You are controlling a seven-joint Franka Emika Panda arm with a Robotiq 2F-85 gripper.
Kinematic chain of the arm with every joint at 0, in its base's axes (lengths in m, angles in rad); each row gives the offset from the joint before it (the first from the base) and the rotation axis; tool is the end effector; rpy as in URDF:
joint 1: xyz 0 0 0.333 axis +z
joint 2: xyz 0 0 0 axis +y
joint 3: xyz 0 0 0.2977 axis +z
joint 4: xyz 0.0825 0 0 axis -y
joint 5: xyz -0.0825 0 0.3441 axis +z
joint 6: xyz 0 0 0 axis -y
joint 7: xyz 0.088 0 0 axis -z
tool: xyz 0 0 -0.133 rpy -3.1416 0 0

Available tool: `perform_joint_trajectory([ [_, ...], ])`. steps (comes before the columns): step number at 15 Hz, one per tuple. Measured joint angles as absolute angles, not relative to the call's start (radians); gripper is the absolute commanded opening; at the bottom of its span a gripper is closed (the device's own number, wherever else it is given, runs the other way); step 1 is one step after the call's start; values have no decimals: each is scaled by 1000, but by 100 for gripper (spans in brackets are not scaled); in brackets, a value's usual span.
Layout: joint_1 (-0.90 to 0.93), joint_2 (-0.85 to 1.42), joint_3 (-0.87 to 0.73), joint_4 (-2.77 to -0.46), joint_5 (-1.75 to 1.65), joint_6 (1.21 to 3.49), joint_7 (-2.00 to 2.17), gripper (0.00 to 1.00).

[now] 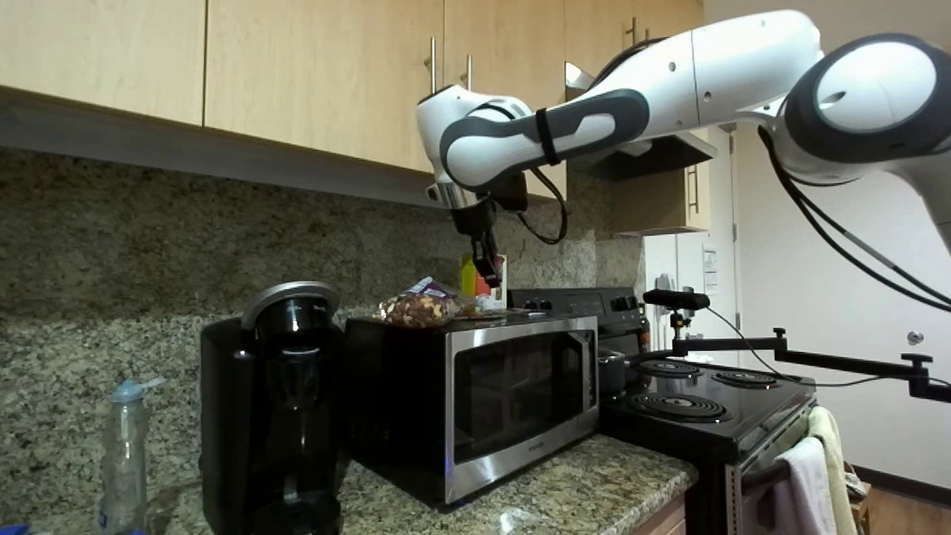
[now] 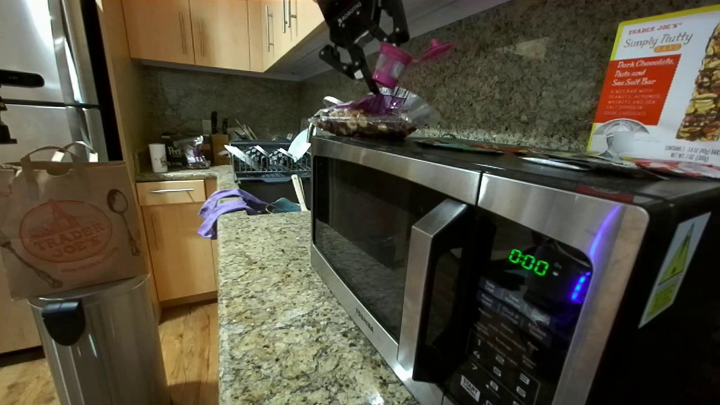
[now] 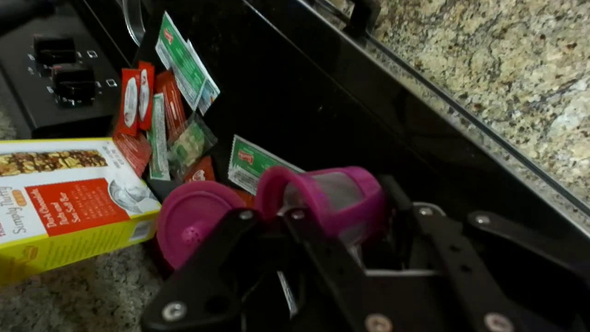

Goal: Pick the bottle on the microwave and place it beside the Keurig machine

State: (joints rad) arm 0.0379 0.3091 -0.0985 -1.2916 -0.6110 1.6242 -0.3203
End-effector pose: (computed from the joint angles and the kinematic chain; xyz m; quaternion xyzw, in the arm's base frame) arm 0.6024 -0.1006 0.5589 0.9391 0.1374 -0.0474 0.3114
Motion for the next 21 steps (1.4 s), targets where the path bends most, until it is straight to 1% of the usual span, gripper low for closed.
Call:
perform_joint_trajectory([
  [1, 44, 328, -99, -1281, -635, 1587, -302, 51],
  [2, 46, 349, -98, -1269, -650, 1552, -291, 53],
  [4, 43, 386, -99, -1247, -655, 1506, -288, 64],
  [9, 26, 422, -102, -1192, -654, 1467, -276, 98],
  [11, 22, 424, -104, -1172, -651, 1450, -269, 100],
  [21, -52, 422, -100, -1114, -479, 1457, -388, 100],
])
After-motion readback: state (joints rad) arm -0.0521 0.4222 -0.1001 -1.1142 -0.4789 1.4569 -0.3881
